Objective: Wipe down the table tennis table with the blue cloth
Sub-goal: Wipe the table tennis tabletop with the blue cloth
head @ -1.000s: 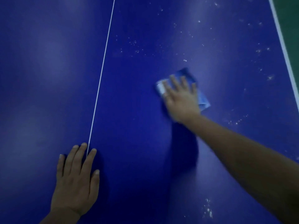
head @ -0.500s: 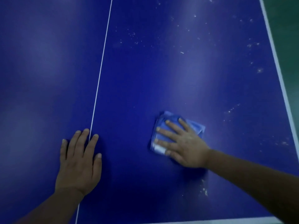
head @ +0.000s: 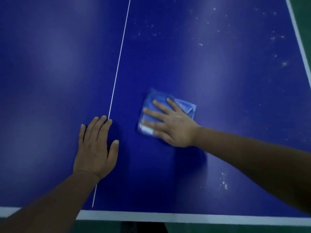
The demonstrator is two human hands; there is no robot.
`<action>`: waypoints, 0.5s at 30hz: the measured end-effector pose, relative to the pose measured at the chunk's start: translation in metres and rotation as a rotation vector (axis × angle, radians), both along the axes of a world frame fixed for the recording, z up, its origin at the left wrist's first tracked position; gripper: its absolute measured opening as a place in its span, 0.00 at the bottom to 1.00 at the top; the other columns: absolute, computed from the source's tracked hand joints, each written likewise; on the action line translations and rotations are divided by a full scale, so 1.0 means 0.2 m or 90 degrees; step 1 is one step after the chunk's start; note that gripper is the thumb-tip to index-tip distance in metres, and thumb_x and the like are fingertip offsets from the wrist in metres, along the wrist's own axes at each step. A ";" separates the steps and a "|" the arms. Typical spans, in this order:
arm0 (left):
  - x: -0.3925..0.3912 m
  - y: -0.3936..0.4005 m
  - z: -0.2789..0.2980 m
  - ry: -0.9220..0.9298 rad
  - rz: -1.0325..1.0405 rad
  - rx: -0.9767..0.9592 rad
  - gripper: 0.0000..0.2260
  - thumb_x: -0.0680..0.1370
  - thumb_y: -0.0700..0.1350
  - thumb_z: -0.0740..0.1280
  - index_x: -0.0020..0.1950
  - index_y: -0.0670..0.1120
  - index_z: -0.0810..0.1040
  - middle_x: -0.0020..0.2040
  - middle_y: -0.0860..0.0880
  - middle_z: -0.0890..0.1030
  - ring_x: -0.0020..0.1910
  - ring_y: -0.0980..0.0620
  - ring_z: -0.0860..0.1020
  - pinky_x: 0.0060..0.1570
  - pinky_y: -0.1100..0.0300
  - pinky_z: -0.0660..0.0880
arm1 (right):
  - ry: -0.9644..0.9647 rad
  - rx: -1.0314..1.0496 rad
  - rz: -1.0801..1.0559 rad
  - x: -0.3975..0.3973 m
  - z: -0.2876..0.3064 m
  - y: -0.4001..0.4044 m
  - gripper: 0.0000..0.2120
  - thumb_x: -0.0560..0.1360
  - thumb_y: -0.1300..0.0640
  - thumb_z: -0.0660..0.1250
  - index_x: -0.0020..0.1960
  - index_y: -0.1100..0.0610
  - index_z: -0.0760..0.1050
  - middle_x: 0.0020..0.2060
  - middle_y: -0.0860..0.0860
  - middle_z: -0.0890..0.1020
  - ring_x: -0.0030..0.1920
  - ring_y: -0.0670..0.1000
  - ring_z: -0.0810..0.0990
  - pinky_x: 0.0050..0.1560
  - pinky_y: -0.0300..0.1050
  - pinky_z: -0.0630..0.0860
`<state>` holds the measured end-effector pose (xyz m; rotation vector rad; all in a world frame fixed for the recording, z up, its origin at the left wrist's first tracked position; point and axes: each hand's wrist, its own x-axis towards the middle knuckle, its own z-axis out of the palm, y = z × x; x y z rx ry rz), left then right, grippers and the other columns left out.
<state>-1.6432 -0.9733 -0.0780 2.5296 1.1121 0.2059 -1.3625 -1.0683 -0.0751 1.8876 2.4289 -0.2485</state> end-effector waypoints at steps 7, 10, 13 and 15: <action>-0.21 -0.06 0.05 -0.059 0.005 -0.035 0.26 0.81 0.52 0.54 0.76 0.41 0.66 0.77 0.45 0.65 0.78 0.47 0.58 0.77 0.42 0.47 | -0.016 -0.016 -0.550 0.48 0.08 0.28 0.27 0.82 0.41 0.41 0.81 0.42 0.49 0.81 0.48 0.51 0.80 0.59 0.47 0.76 0.67 0.46; -0.34 -0.17 0.06 -0.009 0.028 -0.022 0.25 0.81 0.52 0.53 0.74 0.40 0.68 0.76 0.44 0.65 0.78 0.45 0.58 0.78 0.44 0.46 | -0.028 -0.007 -0.442 0.18 0.05 0.43 0.27 0.83 0.45 0.48 0.81 0.45 0.51 0.81 0.51 0.51 0.80 0.63 0.48 0.74 0.72 0.48; -0.40 -0.24 0.04 0.007 0.040 -0.024 0.25 0.80 0.51 0.54 0.73 0.39 0.68 0.76 0.42 0.64 0.78 0.43 0.58 0.78 0.45 0.44 | 0.010 0.023 -0.016 -0.33 0.00 0.23 0.25 0.81 0.44 0.51 0.78 0.45 0.63 0.79 0.52 0.62 0.77 0.65 0.57 0.72 0.72 0.50; -0.40 -0.25 0.03 0.019 0.026 -0.016 0.25 0.80 0.51 0.54 0.73 0.39 0.68 0.76 0.41 0.64 0.78 0.41 0.58 0.78 0.43 0.44 | 0.050 -0.013 0.183 -0.44 -0.01 -0.03 0.22 0.83 0.44 0.54 0.76 0.44 0.65 0.78 0.50 0.64 0.78 0.63 0.58 0.74 0.71 0.49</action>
